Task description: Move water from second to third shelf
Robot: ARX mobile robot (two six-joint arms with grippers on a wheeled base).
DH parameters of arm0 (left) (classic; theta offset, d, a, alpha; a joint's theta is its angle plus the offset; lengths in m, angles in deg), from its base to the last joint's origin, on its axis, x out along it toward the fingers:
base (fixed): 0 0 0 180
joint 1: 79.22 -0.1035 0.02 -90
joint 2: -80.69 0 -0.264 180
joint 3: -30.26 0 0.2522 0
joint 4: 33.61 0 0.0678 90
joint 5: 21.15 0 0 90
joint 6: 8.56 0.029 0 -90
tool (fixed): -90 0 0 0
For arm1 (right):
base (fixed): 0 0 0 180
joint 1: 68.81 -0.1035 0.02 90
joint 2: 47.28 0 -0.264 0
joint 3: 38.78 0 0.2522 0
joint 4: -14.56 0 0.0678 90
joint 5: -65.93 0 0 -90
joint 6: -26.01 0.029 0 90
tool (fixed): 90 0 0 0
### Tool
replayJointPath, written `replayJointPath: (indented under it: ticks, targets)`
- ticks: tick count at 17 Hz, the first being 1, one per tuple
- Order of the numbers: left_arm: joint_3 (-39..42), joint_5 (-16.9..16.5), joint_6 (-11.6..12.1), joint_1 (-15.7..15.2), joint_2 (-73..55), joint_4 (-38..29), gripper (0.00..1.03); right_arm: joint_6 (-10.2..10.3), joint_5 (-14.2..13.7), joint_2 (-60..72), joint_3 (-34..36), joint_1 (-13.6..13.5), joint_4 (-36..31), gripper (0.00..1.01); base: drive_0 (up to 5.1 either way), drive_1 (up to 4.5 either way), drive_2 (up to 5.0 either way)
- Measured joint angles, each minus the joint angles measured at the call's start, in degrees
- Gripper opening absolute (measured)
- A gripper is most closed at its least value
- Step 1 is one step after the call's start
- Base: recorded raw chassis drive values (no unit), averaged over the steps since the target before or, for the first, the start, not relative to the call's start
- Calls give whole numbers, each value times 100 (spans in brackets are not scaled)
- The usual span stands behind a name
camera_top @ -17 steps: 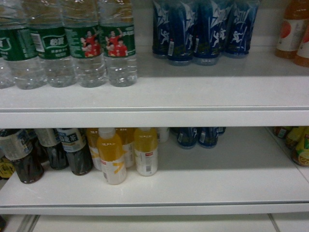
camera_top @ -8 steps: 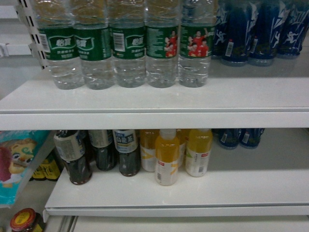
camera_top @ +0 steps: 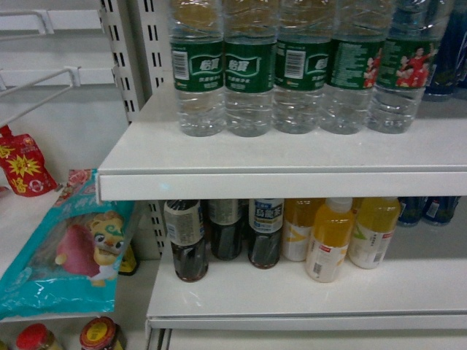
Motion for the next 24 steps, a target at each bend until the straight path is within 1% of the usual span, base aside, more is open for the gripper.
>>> replayJointPath:
  ticks: [2, 4, 5, 7, 13, 14, 15, 17, 18, 19, 20, 21, 22, 24]
  targets:
    - [0, 0, 0, 0, 0, 0, 98, 0, 0, 0, 0, 2, -11, 42, -498, 247, 247]
    - [2, 46, 0, 4, 0, 17, 98, -2, 22, 7, 0, 2, 2, 42, 0, 0, 0]
    - [2, 33, 0, 4, 0, 15, 98, 7, 120, -4, -2, -26, -31, 42, 0, 0, 0]
    - [2, 17, 0, 4, 0, 26, 98, 7, 22, 2, 0, -28, 7, 42, 0, 0, 0]
    - [2, 2, 0, 4, 0, 4, 98, 9, 17, 2, 0, -31, -9, 42, 0, 0, 0]
    - [2, 2, 0, 4, 0, 4, 98, -79, -59, 48, -87, -31, 297, 42, 0, 0, 0]
    - [2, 2, 0, 4, 0, 7, 98, -385, -155, 374, -260, -31, 551, 42, 0, 0, 0]
    - [2, 2, 0, 4, 0, 4, 98, -826, -330, 1161, -267, -50, -188, 42, 0, 0, 0]
    - [2, 2, 0, 4, 0, 4, 98, -984, -404, 1569, -289, -127, -579, 42, 0, 0, 0]
    - [2, 2, 0, 4, 0, 4, 98, -1097, -415, 2011, -380, -199, -970, 42, 0, 0, 0]
    - [2, 2, 0, 4, 0, 4, 98, -1119, -413, 2468, -551, -258, -1325, 42, 0, 0, 0]
    - [2, 2, 0, 4, 0, 4, 98, -1174, -457, 3362, -1036, -389, -1906, 42, 0, 0, 0]
    - [2, 2, 0, 4, 0, 4, 98, -1189, -595, 4286, -1587, -511, -2210, 42, 0, 0, 0]
    - [2, 4, 0, 4, 0, 4, 98, -1198, -767, 4944, -1943, -610, -2326, 42, 0, 0, 0]
